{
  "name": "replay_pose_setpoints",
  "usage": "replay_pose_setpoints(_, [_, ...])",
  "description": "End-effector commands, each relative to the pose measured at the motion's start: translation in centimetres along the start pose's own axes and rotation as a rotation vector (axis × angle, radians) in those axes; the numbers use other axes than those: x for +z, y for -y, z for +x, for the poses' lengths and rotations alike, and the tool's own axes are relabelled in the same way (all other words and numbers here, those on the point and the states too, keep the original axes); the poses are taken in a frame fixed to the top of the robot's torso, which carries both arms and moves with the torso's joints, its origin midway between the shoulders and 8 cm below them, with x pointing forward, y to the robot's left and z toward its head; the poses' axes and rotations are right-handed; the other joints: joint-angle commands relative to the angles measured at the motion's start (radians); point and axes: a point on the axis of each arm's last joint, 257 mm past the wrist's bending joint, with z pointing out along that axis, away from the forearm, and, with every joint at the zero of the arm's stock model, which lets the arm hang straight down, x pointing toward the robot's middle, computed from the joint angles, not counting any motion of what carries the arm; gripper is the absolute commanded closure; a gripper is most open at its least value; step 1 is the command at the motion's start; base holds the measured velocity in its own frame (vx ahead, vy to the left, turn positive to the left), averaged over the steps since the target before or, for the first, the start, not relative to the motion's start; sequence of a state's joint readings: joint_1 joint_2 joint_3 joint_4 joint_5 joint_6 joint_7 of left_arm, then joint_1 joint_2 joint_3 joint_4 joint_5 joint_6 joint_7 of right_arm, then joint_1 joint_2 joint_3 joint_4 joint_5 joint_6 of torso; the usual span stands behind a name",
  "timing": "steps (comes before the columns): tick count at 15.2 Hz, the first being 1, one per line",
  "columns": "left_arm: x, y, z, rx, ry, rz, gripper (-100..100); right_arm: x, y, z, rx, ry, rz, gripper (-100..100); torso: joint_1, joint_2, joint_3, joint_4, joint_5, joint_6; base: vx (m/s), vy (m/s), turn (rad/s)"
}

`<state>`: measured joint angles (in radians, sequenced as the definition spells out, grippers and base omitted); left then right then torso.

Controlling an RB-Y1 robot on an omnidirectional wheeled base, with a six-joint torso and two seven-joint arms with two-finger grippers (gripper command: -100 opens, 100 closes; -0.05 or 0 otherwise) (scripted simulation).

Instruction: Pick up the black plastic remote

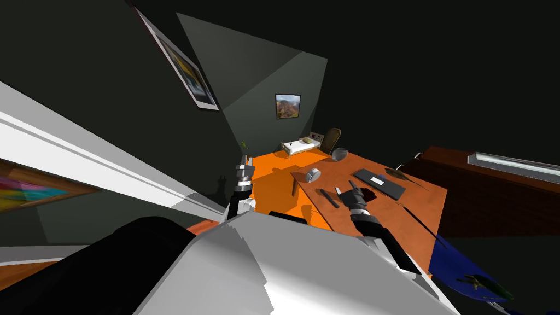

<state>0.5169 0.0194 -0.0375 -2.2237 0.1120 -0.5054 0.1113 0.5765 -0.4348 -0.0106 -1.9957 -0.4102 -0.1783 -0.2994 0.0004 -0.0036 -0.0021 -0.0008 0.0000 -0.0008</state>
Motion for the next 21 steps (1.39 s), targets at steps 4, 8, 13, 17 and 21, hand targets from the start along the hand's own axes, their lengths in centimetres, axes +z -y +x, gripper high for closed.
replay_pose_setpoints(4, [0.0, 0.0, 0.0, 0.0, 0.0, 0.0, 0, -1.1, 3.9, -3.2, 0.081, 0.055, 0.122, -100, 0.0, 0.001, 0.0, 0.0, 0.0, 0.0, 0.034, 0.005, 0.143])
replay_pose_setpoints(8, [0.0, 0.0, 0.0, 0.0, 0.0, 0.0, 0, -2.9, 7.8, -6.4, 0.169, 0.126, 0.248, -100, 0.0, 0.0, 0.0, 0.0, 0.0, 0.0, 0.046, 0.006, 0.211])
replay_pose_setpoints(13, [0.0, 0.0, 0.0, 0.0, 0.0, 0.0, 0, -5.2, 11.5, -9.5, 0.262, 0.211, 0.368, -100, 0.0, 0.0, 0.0, 0.0, 0.0, 0.0, 0.041, -0.003, 0.159])
replay_pose_setpoints(17, [0.0, 0.0, 0.0, 0.0, 0.0, 0.0, 0, -8.0, 14.6, -12.3, 0.343, 0.3, 0.476, -100, 0.0, 0.0, 0.0, 0.0, 0.0, 0.0, 0.039, -0.002, 0.152])
replay_pose_setpoints(21, [0.0, 0.0, 0.0, 0.0, 0.0, 0.0, 0, -9.8, 16.2, -13.9, 0.403, 0.359, 0.529, -100, 0.0, -0.001, -0.001, 0.0, 0.0, 0.001, 0.051, -0.01, 0.168])
